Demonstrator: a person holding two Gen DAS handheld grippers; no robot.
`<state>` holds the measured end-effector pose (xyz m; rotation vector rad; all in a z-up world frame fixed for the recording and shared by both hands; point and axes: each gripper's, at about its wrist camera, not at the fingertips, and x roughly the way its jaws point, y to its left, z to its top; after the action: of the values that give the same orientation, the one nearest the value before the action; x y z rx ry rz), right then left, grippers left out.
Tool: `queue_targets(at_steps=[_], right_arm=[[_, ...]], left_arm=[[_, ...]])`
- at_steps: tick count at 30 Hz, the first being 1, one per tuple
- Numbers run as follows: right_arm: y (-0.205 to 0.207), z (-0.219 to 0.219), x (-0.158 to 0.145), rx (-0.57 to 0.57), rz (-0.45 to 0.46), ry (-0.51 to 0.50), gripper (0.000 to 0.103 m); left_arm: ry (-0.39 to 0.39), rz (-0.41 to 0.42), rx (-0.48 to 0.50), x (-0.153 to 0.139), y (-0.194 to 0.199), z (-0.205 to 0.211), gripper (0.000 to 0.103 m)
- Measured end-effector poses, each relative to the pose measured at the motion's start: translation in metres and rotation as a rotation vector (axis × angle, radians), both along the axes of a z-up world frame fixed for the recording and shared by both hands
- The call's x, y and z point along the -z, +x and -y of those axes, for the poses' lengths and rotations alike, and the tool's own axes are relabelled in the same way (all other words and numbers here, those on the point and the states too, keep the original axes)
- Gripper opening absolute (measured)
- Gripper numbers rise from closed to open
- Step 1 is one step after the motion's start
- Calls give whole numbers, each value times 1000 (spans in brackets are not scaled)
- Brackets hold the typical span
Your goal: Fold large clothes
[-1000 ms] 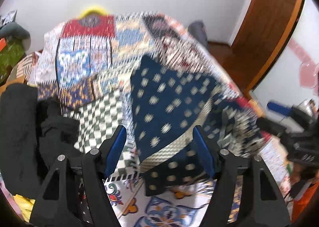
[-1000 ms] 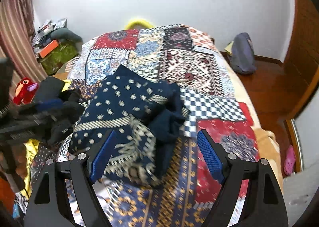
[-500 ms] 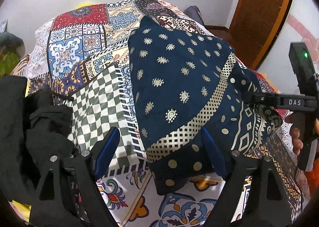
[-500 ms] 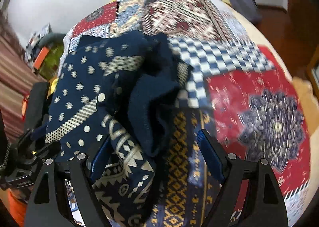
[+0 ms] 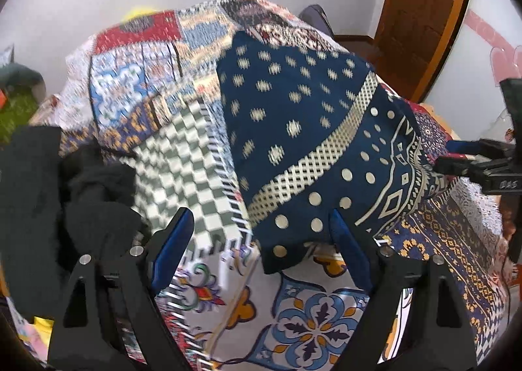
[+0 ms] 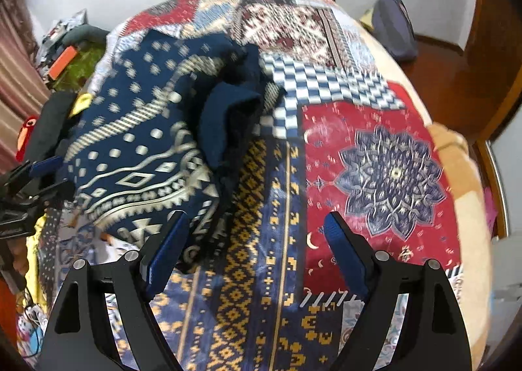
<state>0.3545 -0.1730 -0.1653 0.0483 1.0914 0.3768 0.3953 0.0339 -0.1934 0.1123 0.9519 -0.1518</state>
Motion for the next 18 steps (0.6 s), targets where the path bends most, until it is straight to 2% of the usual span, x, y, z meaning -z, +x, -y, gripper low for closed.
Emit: queue_targets(at_steps=[4,9,11,15,18], right_arm=[[5,-4,-21,-1,38,56,82],[26,-24,-21,9,16,136,84],[37,-30,-10,22,-19,167,84],[56,-34,10,40,-84,221,83],[70,-25,27,102,-128,262,84]], left_arm=[[35,39,-25,-14,6,-3,86],[-11,-3,-87,-13,34,-17,89],[-81,-37,-106,-8,47,-24,89],[-287,-94,-130,6,70,-38,90],[-412,-140,-130,19,87,-41,92]])
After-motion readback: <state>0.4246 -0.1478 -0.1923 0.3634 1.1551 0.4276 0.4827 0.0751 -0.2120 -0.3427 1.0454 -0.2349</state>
